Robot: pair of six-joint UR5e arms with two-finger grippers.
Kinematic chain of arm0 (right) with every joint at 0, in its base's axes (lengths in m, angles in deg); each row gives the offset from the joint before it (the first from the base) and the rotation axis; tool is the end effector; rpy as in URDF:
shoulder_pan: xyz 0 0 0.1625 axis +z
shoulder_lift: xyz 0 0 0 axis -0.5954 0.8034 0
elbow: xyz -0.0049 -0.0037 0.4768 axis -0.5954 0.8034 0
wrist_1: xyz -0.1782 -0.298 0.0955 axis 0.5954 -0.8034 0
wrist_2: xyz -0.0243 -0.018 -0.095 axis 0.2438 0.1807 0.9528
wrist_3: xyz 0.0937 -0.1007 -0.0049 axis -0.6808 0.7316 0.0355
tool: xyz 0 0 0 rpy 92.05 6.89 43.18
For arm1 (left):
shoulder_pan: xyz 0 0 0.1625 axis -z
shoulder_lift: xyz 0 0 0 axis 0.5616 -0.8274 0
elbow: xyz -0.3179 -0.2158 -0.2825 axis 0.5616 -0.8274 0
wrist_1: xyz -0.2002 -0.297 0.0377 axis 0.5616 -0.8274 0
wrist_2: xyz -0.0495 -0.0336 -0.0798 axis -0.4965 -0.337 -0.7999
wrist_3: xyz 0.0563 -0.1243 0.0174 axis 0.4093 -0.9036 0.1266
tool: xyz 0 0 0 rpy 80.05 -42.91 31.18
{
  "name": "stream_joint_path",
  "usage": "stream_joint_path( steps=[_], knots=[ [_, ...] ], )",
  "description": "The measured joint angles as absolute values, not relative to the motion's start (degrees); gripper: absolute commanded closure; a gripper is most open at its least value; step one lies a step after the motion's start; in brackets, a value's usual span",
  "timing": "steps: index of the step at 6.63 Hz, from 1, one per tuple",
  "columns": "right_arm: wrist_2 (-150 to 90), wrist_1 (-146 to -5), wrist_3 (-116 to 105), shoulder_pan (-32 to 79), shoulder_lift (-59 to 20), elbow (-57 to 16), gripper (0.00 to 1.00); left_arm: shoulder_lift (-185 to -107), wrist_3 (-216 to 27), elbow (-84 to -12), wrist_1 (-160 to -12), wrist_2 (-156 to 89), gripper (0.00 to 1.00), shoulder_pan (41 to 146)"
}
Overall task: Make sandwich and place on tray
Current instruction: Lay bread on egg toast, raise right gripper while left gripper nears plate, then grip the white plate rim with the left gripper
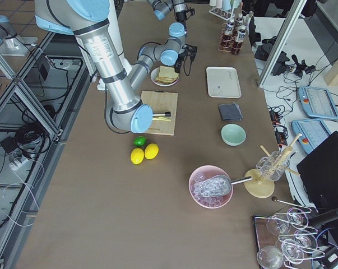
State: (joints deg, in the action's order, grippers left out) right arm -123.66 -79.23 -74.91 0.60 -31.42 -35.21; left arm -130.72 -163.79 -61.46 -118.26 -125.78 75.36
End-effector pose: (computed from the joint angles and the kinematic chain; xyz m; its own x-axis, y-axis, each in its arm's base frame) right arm -0.4552 -0.4339 0.2855 0.4179 0.2303 0.8788 -0.1945 0.9676 -0.1610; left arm 0.3236 -0.3872 0.4614 0.1957 -0.0481 -0.9795 0.2914 0.9565 0.0112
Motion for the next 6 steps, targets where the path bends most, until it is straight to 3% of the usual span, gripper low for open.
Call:
stream_joint_path(
  steps=[1,3,6],
  knots=[
    [-127.84,-79.80,-72.49,5.19,-30.66,-35.62,0.00,-131.65,-165.06,-61.61,-118.11,-123.18,0.03,73.13],
    [-134.26,-79.94,-63.37,12.30,-26.53,-36.48,0.00,-132.81,-166.92,-62.10,-118.02,-113.27,0.26,64.64],
    [-138.79,-79.17,-52.81,17.44,-20.76,-36.67,0.00,-135.91,-166.99,-62.48,-113.04,-100.04,0.42,53.53]
  ],
)
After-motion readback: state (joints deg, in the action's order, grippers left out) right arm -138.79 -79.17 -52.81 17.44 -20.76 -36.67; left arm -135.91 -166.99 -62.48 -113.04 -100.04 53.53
